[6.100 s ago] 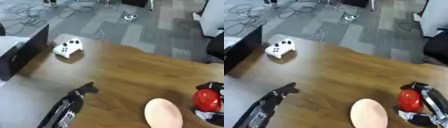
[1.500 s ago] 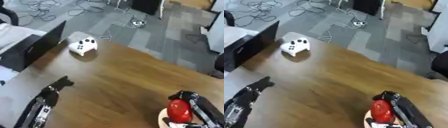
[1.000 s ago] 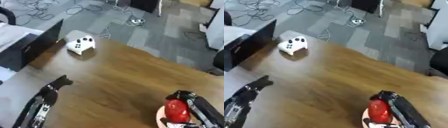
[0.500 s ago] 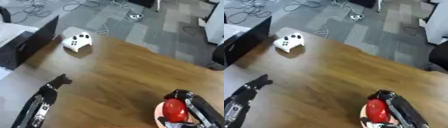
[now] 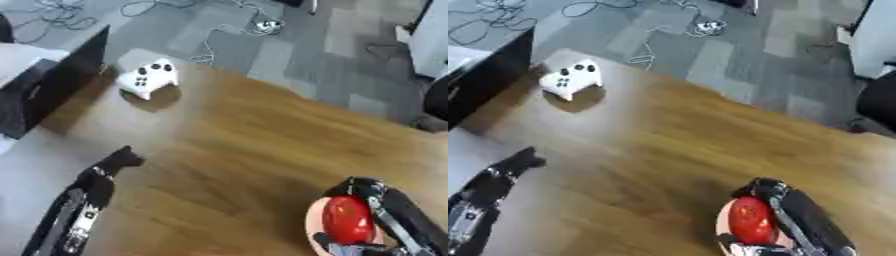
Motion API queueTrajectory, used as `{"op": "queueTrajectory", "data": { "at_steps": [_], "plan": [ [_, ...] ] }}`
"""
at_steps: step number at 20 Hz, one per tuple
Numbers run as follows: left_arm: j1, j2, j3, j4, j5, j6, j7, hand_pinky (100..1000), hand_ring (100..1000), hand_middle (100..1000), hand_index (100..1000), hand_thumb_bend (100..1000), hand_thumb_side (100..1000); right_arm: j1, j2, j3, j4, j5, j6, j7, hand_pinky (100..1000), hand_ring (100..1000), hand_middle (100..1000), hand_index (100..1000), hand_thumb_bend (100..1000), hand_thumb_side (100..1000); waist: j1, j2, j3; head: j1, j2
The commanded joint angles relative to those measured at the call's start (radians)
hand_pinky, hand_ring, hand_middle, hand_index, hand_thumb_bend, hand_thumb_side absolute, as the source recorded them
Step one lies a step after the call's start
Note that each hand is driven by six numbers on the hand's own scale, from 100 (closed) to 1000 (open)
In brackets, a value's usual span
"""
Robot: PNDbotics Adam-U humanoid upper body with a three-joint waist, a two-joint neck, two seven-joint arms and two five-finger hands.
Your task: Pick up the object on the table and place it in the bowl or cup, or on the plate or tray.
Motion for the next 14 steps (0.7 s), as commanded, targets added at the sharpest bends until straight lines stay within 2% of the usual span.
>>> {"op": "queueTrajectory", "data": {
  "at_steps": [1,2,3,4,5,14],
  "plan": [
    [0.0,0.002,0.007,-0.024,-0.012,-0.004,0.001,985,1000,737,863,172,985,-0.022,-0.006,-0.001,-0.002,0.005,-0.012,0.004,701,496,632,776,608,471,0.017,-0.011,-0.003,-0.013,0.0],
    [0.0,0.002,0.007,-0.024,-0.013,-0.004,0.0,985,1000,737,863,172,985,-0.027,-0.005,-0.001,0.003,0.004,-0.016,0.008,701,496,632,776,608,471,0.017,-0.01,-0.003,-0.013,0.001],
    [0.0,0.002,0.006,-0.024,-0.013,-0.005,0.0,986,1000,737,863,172,986,-0.03,-0.004,0.0,0.007,0.004,-0.02,0.012,770,574,735,845,637,496,0.018,-0.008,-0.004,-0.014,0.001],
    [0.001,0.002,0.006,-0.024,-0.014,-0.005,0.0,986,1000,737,863,172,986,-0.032,-0.004,0.0,0.01,0.003,-0.025,0.015,765,568,728,839,637,496,0.018,-0.007,-0.004,-0.014,0.001],
    [0.001,0.001,0.006,-0.024,-0.015,-0.005,-0.001,987,1000,738,864,172,986,-0.034,-0.003,0.0,0.012,0.002,-0.029,0.017,788,597,766,878,644,507,0.019,-0.006,-0.005,-0.015,0.001],
    [0.001,0.0,0.003,-0.023,-0.017,-0.007,-0.006,990,1000,738,865,171,988,-0.034,-0.002,-0.002,0.017,-0.002,-0.056,0.036,795,590,778,913,645,502,0.022,-0.001,-0.011,-0.017,-0.003]
  ]
}}
